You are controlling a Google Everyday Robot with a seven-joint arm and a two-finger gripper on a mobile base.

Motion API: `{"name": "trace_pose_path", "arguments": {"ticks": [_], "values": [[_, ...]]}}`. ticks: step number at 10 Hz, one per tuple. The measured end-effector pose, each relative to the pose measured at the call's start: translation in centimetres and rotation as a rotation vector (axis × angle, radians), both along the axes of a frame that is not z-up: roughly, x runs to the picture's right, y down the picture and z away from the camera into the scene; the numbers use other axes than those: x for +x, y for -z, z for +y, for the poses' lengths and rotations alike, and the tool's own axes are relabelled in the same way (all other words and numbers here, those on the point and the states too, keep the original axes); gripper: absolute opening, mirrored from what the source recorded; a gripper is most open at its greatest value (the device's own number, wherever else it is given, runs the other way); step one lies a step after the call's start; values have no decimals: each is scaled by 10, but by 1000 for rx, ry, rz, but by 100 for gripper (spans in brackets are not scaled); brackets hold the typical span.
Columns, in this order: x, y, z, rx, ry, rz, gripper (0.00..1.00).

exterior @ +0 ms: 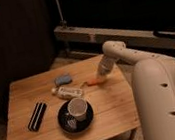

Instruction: Drag the pepper across the table

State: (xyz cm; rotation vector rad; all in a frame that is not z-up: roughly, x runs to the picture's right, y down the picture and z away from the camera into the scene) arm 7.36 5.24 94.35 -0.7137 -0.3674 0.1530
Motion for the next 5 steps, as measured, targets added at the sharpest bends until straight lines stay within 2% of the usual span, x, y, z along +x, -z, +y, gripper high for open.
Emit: {"name": "trace_pose_path", "arguments": {"ticks": [5], "values": [[7, 5, 7, -8, 13, 6, 33]]}}
